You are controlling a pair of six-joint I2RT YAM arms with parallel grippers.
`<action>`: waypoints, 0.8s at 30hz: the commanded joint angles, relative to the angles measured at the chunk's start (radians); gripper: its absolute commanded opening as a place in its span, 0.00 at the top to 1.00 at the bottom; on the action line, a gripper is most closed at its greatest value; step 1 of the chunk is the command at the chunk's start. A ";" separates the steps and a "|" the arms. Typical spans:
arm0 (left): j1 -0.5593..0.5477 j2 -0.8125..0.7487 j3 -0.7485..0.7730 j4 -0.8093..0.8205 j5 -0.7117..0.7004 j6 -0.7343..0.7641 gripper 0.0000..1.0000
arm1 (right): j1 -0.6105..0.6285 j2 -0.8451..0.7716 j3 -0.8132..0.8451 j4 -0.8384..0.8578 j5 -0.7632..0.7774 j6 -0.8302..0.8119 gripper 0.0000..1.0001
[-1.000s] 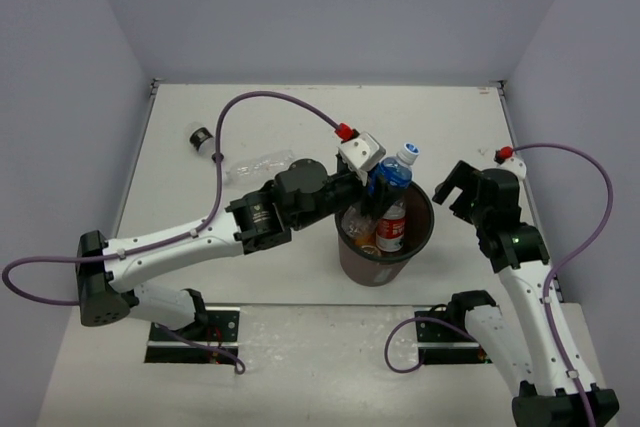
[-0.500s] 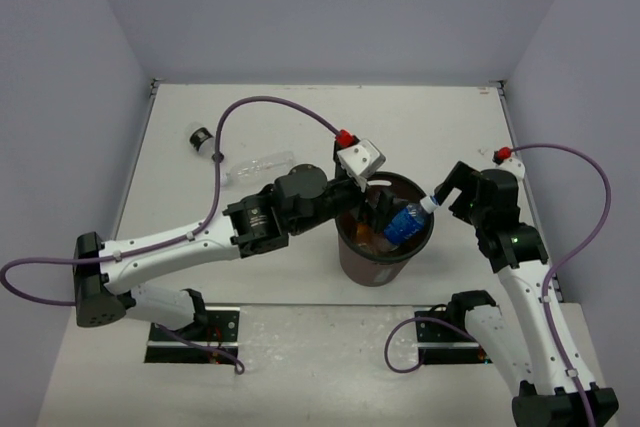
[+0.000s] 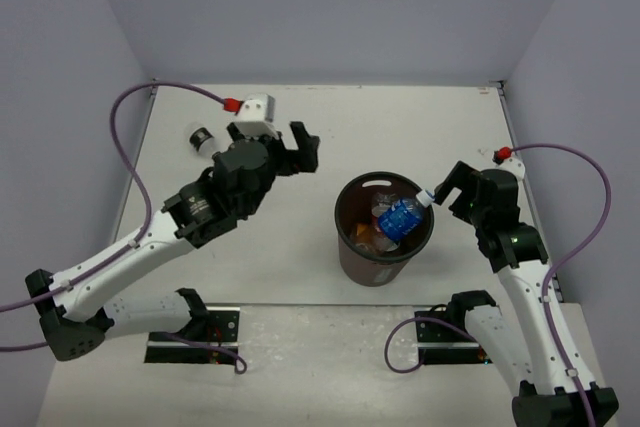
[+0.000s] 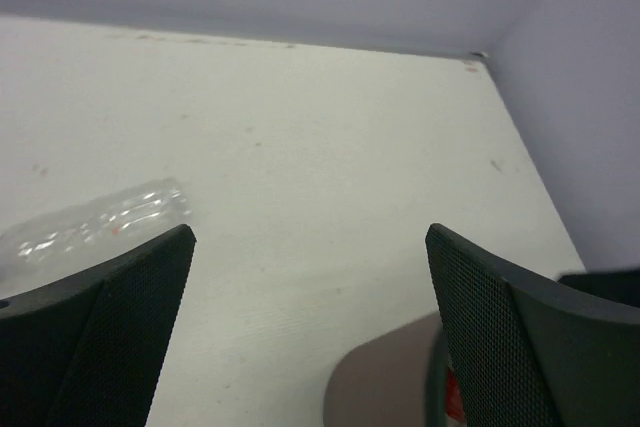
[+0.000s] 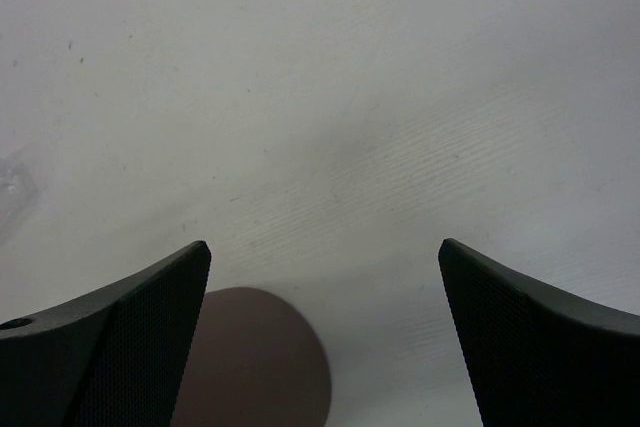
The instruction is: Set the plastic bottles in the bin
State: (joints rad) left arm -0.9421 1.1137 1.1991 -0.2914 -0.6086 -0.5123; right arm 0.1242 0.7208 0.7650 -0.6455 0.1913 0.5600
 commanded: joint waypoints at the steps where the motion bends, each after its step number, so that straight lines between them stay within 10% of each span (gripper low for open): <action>1: 0.149 -0.043 -0.066 -0.233 -0.091 -0.336 0.00 | -0.001 0.005 0.008 0.032 0.050 0.019 0.01; 10: 0.439 0.070 -0.167 -0.288 0.154 -0.604 0.00 | -0.003 0.015 0.021 0.032 0.107 0.059 0.01; 24: 0.510 0.287 -0.225 -0.257 0.142 -1.224 0.00 | -0.001 -0.001 -0.019 0.062 0.080 0.066 0.01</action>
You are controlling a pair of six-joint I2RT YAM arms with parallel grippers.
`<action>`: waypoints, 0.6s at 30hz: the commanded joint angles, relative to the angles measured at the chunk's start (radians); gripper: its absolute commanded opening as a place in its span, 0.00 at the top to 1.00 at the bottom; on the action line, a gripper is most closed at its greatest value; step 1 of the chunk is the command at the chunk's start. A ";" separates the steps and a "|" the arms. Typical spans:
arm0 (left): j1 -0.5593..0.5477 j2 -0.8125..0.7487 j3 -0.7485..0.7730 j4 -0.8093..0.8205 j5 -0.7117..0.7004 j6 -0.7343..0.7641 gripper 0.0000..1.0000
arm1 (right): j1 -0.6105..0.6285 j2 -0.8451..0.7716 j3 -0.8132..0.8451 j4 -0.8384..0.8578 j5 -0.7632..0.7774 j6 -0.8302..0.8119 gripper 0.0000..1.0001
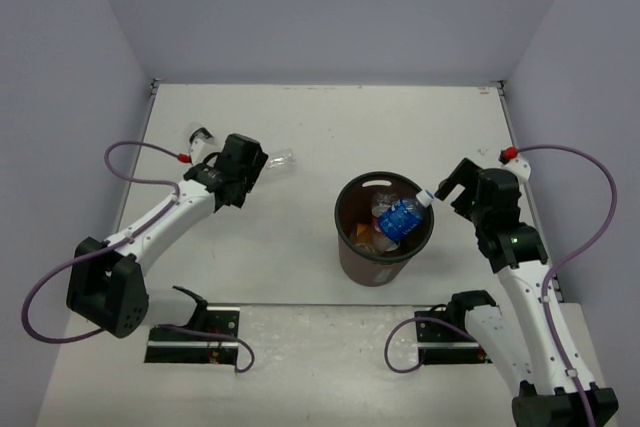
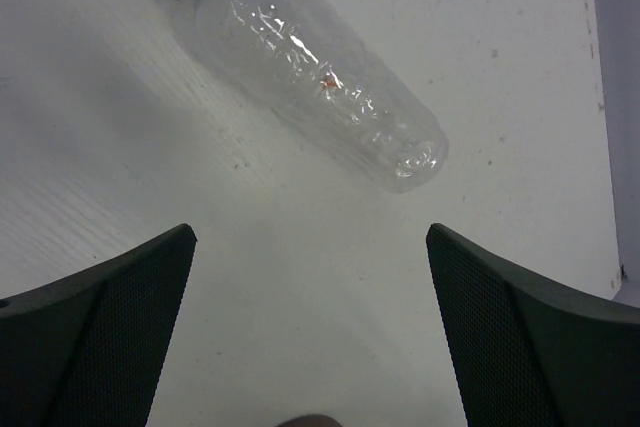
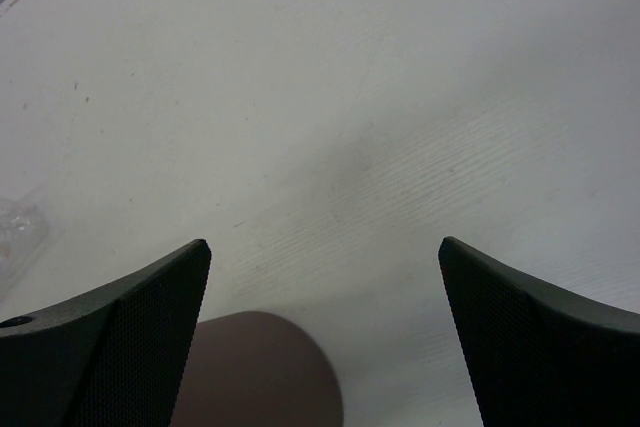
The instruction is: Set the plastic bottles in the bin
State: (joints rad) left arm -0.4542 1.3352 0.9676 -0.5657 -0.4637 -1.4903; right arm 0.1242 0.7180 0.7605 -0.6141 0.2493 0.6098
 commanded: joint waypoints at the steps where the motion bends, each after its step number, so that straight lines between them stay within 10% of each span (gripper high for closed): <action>1: 0.034 0.082 0.008 0.027 0.000 -0.260 0.00 | -0.001 -0.001 -0.018 0.033 0.027 0.017 0.01; 18: 0.134 0.375 0.132 0.080 0.017 -0.386 0.00 | -0.001 0.008 -0.026 0.050 0.047 0.007 0.01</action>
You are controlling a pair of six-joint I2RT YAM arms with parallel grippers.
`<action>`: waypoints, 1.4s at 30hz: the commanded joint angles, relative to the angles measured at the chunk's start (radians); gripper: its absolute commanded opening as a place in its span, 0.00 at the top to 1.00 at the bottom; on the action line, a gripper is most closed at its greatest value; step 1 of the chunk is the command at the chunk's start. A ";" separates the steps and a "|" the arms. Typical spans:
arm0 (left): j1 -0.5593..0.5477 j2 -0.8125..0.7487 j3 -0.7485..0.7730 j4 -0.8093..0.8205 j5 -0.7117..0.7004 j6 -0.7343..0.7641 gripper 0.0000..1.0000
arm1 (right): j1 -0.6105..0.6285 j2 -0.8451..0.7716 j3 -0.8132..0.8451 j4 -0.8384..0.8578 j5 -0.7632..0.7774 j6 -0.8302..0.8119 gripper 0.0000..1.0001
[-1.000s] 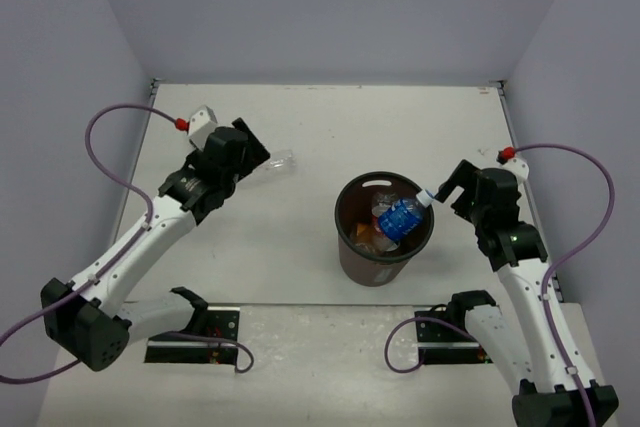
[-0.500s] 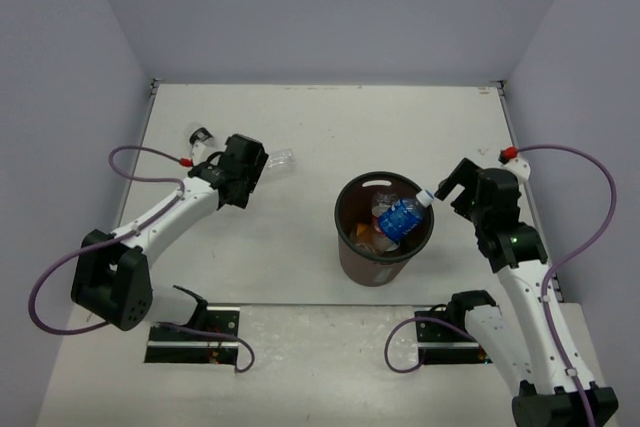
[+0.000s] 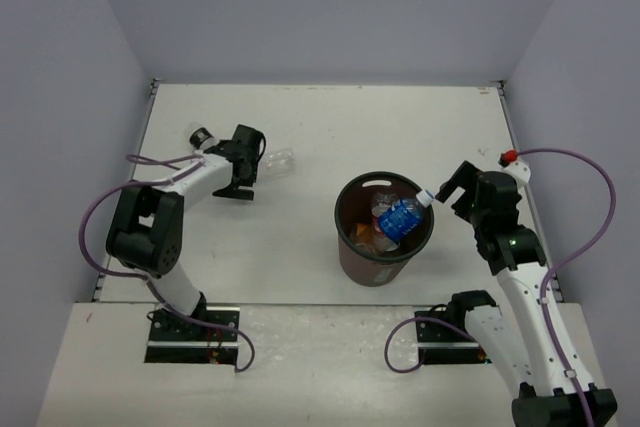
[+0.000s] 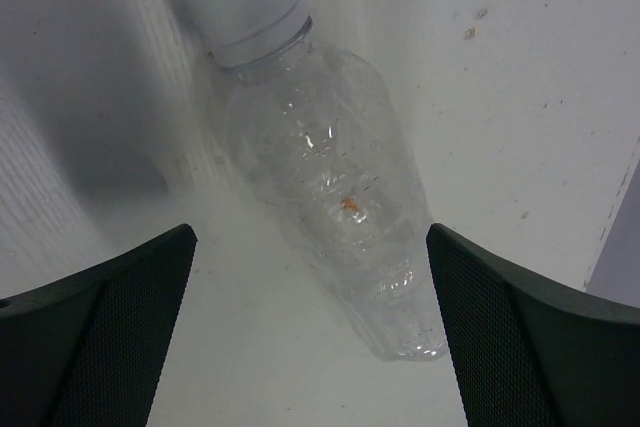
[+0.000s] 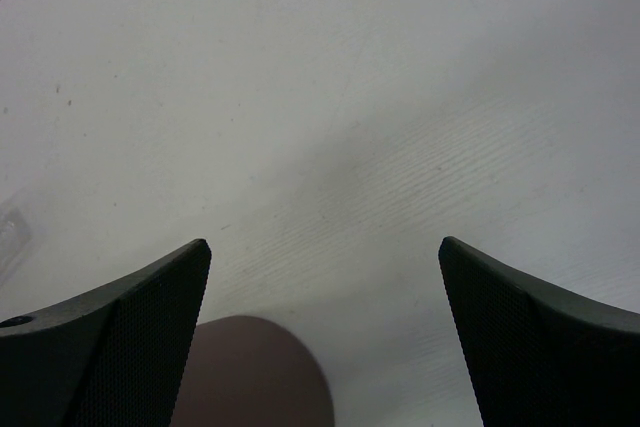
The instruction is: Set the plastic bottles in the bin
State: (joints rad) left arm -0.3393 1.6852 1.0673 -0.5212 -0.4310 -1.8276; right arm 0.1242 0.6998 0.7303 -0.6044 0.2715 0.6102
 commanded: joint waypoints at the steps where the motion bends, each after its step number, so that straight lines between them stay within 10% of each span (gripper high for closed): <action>1: 0.022 0.028 0.033 0.041 -0.013 -0.047 0.00 | -0.001 0.028 0.005 0.042 0.025 0.006 0.01; 8: 0.064 0.120 0.077 0.029 0.023 -0.045 0.01 | -0.003 0.046 0.008 0.047 0.039 0.003 0.01; 19: 0.065 0.186 0.143 -0.031 0.108 0.019 0.63 | -0.002 -0.004 -0.013 0.046 0.076 0.011 0.01; 25: 0.061 -0.020 0.023 -0.011 0.077 0.063 0.74 | -0.002 -0.018 -0.021 0.046 0.075 0.013 0.01; 34: -0.005 -0.425 -0.025 0.517 0.276 0.853 0.74 | -0.001 -0.014 -0.015 0.046 0.031 0.001 0.01; 42: -0.433 -0.440 0.252 0.596 0.390 1.497 0.69 | -0.001 -0.060 -0.044 0.077 -0.010 -0.021 0.01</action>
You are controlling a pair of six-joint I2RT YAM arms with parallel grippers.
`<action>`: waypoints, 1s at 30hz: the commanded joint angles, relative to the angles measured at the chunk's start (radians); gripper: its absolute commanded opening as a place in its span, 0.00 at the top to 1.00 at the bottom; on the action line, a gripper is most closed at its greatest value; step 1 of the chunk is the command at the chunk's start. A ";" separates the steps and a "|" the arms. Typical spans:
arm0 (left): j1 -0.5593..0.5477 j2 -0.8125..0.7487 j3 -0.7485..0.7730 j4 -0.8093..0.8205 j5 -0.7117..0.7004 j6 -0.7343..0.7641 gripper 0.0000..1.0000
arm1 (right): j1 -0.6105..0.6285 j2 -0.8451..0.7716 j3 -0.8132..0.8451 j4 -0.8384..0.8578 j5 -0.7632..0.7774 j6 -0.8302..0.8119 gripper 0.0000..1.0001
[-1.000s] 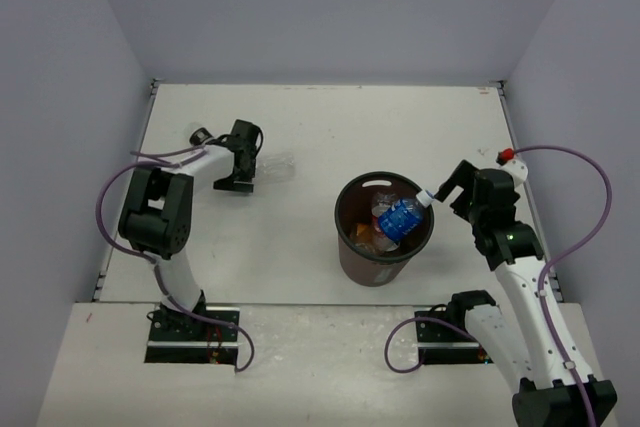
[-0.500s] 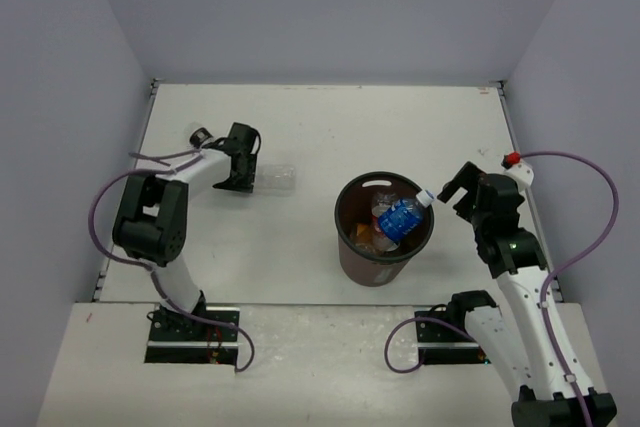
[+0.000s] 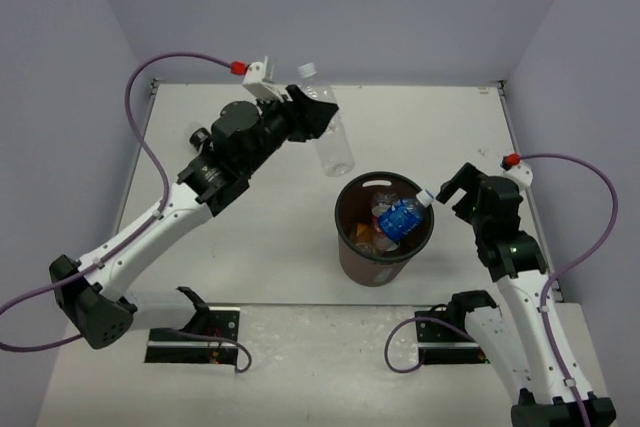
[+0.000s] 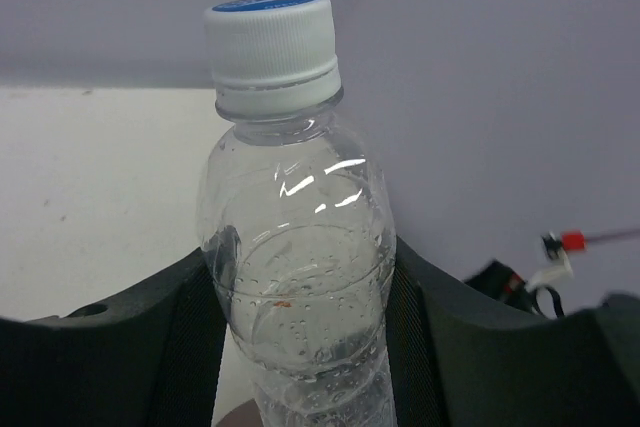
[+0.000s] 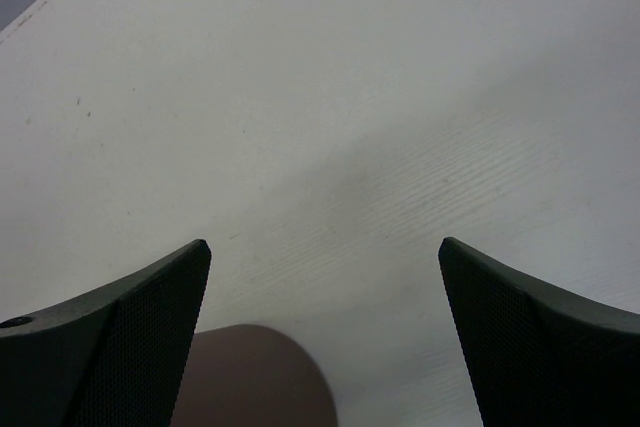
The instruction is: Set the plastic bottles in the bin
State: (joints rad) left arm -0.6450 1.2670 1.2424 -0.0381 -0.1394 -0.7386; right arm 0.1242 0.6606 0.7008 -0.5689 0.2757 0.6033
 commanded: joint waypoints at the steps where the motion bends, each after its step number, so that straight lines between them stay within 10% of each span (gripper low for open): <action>1: -0.153 -0.021 0.084 0.121 0.115 0.445 0.67 | -0.001 -0.024 -0.015 0.042 -0.016 -0.015 0.01; 11: -0.441 0.056 0.101 0.021 0.058 0.825 0.52 | -0.001 -0.020 -0.034 0.060 -0.038 -0.023 0.01; 30: -0.466 0.107 0.075 -0.045 0.072 0.778 0.19 | -0.003 -0.002 -0.032 0.053 -0.023 -0.020 0.01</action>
State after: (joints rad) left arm -1.1122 1.3689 1.3170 -0.0816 -0.0913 0.0370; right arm 0.1242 0.6544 0.6655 -0.5451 0.2426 0.5905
